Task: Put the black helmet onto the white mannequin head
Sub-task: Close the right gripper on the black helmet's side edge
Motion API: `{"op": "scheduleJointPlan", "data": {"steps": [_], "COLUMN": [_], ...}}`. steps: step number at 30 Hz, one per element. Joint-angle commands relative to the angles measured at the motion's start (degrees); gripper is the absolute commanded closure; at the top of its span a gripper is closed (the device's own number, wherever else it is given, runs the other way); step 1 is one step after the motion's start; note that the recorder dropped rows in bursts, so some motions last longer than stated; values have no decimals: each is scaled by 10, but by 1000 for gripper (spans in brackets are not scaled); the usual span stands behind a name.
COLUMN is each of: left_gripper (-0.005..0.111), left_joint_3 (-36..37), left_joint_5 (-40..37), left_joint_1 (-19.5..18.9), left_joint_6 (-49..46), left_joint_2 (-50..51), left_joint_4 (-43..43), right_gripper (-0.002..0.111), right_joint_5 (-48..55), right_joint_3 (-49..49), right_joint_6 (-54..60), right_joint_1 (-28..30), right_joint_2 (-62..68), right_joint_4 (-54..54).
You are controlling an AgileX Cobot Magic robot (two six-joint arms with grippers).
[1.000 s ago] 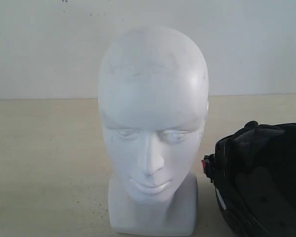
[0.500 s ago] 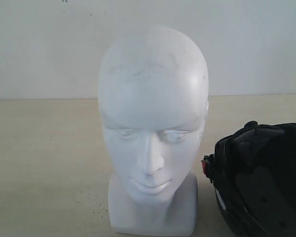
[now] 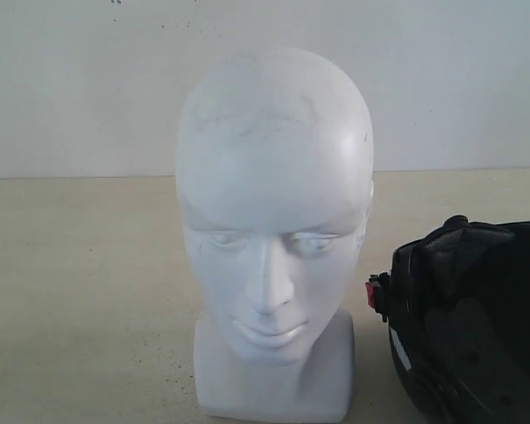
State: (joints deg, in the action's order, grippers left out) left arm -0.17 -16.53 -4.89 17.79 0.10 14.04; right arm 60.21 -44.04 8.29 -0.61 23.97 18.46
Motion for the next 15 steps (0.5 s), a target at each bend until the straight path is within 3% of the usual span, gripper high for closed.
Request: {"op": "scheduleJointPlan", "data": {"steps": [1,6,11,15], "left_gripper": [102,102,102,102], "left_joint_3": [2,2,2,2], "left_joint_5": [1,1,1,1], "left_joint_1": [-2,-2,-2,-2], "left_joint_6": [-1,-1,-1,-1], "left_joint_2": [-1,-1,-1,-1], "left_joint_4": [4,4,4,4], "right_gripper": [109,100,64,51], "right_joint_5": [57,88,96,54], "right_joint_3": [-6,-6,10,60], "right_joint_6": [71,134,231,278], "right_joint_1": [0,0,-20,-56], "right_joint_2": [33,80,129,157], "right_joint_4": [55,111,177,182]}}
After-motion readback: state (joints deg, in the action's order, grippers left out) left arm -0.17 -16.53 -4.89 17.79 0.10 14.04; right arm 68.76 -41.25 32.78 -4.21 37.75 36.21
